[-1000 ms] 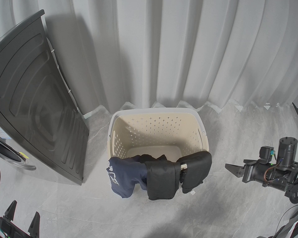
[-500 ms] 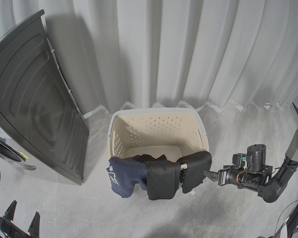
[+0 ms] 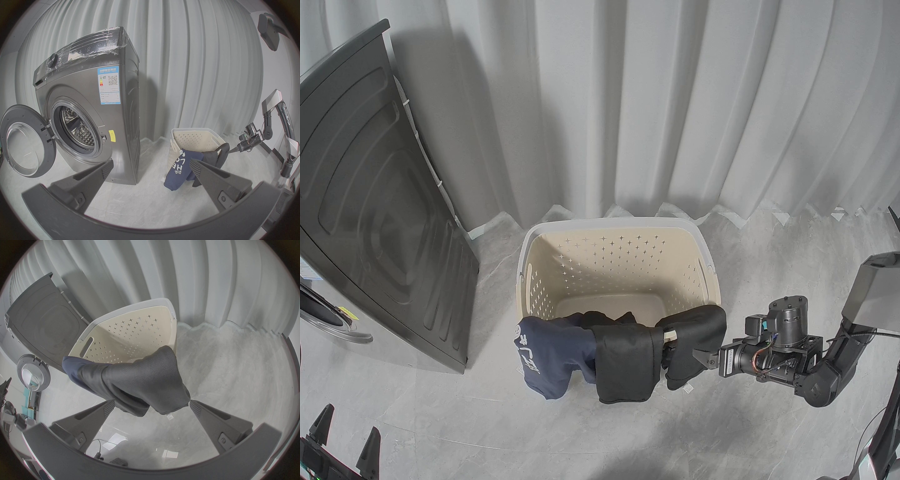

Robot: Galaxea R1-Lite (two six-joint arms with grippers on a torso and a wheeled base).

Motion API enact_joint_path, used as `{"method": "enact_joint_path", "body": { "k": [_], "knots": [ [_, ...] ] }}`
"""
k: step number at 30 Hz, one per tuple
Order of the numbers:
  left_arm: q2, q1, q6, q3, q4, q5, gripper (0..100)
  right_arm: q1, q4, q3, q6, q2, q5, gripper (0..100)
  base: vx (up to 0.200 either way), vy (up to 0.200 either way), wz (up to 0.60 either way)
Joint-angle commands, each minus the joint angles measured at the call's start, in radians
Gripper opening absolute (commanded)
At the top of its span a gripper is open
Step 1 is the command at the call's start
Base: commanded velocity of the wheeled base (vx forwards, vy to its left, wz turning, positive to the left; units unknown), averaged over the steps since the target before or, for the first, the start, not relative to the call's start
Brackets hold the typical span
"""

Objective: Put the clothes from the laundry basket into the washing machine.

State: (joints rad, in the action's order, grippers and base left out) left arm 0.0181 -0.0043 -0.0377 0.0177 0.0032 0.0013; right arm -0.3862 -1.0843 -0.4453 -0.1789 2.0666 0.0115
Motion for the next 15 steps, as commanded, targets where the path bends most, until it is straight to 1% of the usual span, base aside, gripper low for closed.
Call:
{"method": "enact_joint_path", "body": {
  "k": [1,5,6,10,15],
  "knots": [
    [-0.012,0.000,0.001,-0.015,0.000,0.000,100,-0.003,0.000,-0.041,-0.001,0.053,-0.013,100,0.000,0.000,0.00],
    [-0.012,0.000,-0.001,-0.015,0.000,0.000,100,0.000,-0.002,-0.067,-0.004,0.084,-0.016,100,0.000,0.000,0.00],
    [-0.012,0.000,-0.001,-0.015,0.000,0.000,100,0.000,-0.008,-0.075,-0.004,0.093,-0.016,0,0.000,0.000,0.00],
    [-0.012,0.000,-0.001,-0.015,0.000,0.000,100,-0.003,-0.036,-0.085,-0.004,0.106,-0.016,0,0.000,0.000,0.00],
    [-0.012,0.000,-0.001,-0.015,0.000,0.000,100,-0.008,-0.069,-0.076,-0.008,0.102,-0.016,0,0.000,0.000,0.00]
  ]
}}
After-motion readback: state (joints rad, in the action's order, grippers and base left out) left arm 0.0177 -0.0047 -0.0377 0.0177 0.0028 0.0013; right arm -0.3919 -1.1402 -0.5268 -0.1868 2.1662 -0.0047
